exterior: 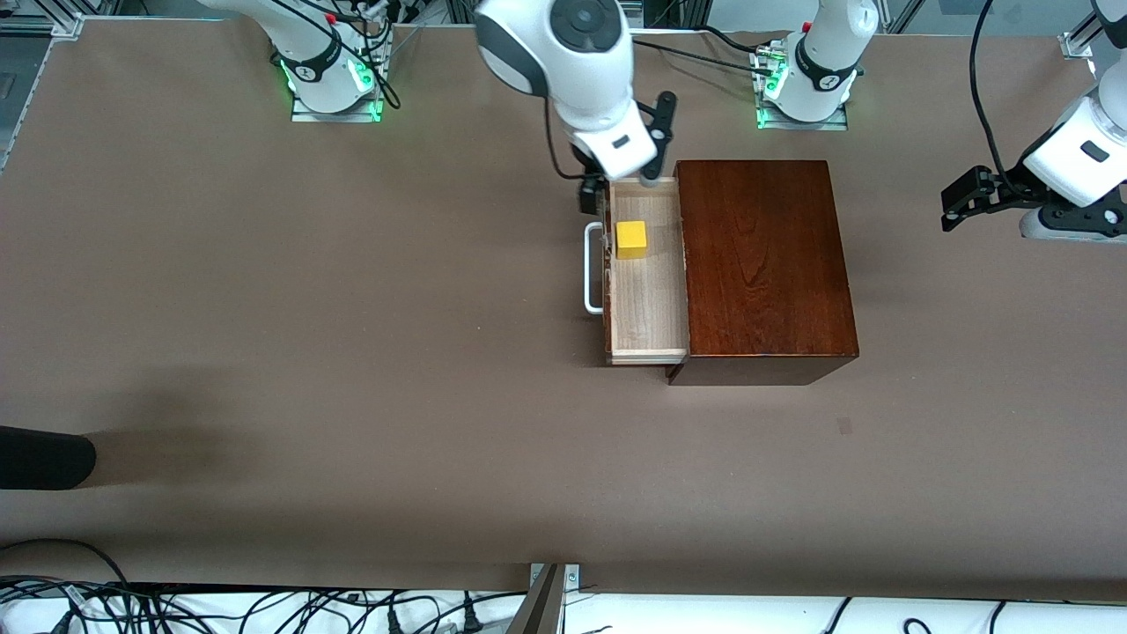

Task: Open drawer, take yellow block, close drawer
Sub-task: 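Lower the right gripper into the drawer and grasp the yellow cube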

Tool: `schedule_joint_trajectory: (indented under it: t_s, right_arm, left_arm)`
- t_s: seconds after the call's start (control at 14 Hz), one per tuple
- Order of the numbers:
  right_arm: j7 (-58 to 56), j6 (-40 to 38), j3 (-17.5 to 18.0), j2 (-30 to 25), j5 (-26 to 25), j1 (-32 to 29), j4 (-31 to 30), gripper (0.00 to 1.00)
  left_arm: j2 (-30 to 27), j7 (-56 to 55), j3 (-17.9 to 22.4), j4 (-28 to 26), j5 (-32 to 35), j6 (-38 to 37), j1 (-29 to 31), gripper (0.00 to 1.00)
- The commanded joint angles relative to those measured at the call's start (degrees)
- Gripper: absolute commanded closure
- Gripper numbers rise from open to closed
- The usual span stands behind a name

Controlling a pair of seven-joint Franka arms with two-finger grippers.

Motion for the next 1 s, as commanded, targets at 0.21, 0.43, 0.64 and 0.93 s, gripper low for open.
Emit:
schedule_joint_trajectory:
  t_s: [0.21, 0.43, 0.64, 0.93]
  right_arm:
    - [-3.8, 3.4, -0.3, 6.1, -7.0, 2.9, 5.7, 0.0]
    - [-6.1, 3.3, -0.6, 8.4, -12.5, 4.9, 8.0, 0.0]
    - [-9.1, 3.5, -0.5, 10.0, -15.2, 4.8, 8.3, 0.0]
    - [-10.5, 4.6, -0.5, 11.7, -15.3, 4.8, 8.3, 0.0]
  left_arm:
    - [-0.4, 0.3, 0.1, 0.5, -0.9, -1.4, -0.1, 0.0]
    - [-0.4, 0.2, 0.1, 0.8, -0.9, -1.4, -0.4, 0.0]
    - [-0.3, 0.3, 0.1, 1.0, -0.9, -1.4, -0.4, 0.0]
    - [-0.3, 0.3, 0.1, 1.0, -0.9, -1.4, -0.4, 0.0]
